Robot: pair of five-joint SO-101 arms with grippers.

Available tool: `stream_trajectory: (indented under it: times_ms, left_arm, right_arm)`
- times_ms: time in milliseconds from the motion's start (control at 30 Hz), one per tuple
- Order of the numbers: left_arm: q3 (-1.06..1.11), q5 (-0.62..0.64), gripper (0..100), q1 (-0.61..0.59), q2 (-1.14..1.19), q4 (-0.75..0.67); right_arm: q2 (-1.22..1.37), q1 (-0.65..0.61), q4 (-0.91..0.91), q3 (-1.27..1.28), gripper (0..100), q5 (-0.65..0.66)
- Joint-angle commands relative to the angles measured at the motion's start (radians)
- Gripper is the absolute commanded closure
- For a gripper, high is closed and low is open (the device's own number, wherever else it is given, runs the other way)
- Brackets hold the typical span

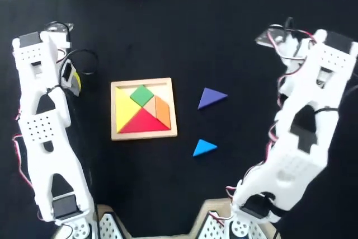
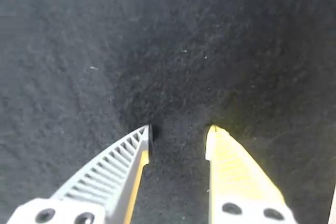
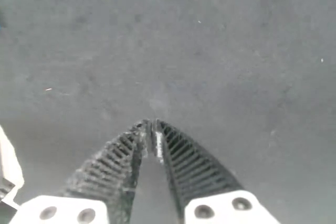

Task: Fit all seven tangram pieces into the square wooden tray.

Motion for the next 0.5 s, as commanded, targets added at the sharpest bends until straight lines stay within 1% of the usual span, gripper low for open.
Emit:
stream_trajectory:
  times_ms: [0, 100, 167, 233, 267, 400, 467]
  left_arm:
    - [-0.297, 0.064, 82, 0.004, 0.069, 0.106]
    - [-0.433, 0.155, 82, -0.028, 0.031, 0.101]
    - [-0.447, 0.169, 82, -0.045, -0.048, 0.103]
    - [-0.383, 0.170, 82, -0.047, -0.143, 0.103]
    - [-0.335, 0.172, 82, -0.044, -0.204, 0.103]
    - [-0.071, 0.183, 82, -0.031, -0.482, 0.103]
    - [0.088, 0.201, 81, -0.042, -0.655, 0.101]
  right_arm:
    - [-0.205, -0.107, 0.018, 0.088, 98.8, -0.061]
    - [-0.335, -0.183, -0.086, 0.166, 98.7, -0.130]
    - [-0.406, -0.226, -0.190, 0.225, 98.6, -0.181]
    - [-0.456, -0.279, -0.270, 0.288, 97.2, -0.195]
    - [-0.469, -0.313, -0.293, 0.318, 94.1, -0.193]
    - [-0.450, -0.466, -0.275, 0.390, 76.4, -0.153]
    - [-0.424, -0.535, -0.247, 0.421, 74.7, -0.107]
